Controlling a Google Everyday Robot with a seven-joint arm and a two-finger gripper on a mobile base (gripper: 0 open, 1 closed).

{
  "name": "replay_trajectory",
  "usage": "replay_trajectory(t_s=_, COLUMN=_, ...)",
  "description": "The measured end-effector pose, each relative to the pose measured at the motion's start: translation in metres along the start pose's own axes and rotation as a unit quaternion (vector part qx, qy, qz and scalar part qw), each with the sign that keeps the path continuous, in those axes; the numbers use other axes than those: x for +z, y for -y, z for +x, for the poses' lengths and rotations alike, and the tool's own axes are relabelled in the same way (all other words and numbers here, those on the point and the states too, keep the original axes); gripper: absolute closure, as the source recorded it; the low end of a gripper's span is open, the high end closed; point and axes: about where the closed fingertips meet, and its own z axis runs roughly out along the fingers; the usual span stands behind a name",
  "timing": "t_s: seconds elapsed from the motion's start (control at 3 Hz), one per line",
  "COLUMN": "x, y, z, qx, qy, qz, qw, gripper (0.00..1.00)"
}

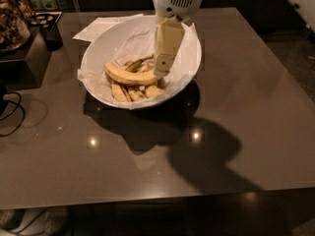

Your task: Pick banana from white bowl

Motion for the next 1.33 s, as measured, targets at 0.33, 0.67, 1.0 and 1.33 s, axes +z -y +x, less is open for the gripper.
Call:
replay_trajectory(t_s=0.33, x=0.021, y=0.013, z=-0.007, qx=0.004, qy=-0.01, qz=-0.016, qw=0.9998, gripper=0.24)
replay_trajectory(t_s=0.67, x=0.043, y=0.022, z=-0.016, qx=-0.004, qy=-0.024, qz=-0.032, qw=0.9992, gripper=0.25)
replay_trajectory(t_s=1.0, x=0.064, y=0.029, z=-0.026, qx=-0.012, qy=-0.034, qz=-0.047, qw=0.9983, gripper=0.3)
replay_trajectory(t_s=1.33, x=0.087, y=0.031, z=-0.034, qx=-0.018, qy=-0.042, qz=-0.067, qw=0.9967, gripper=0.41)
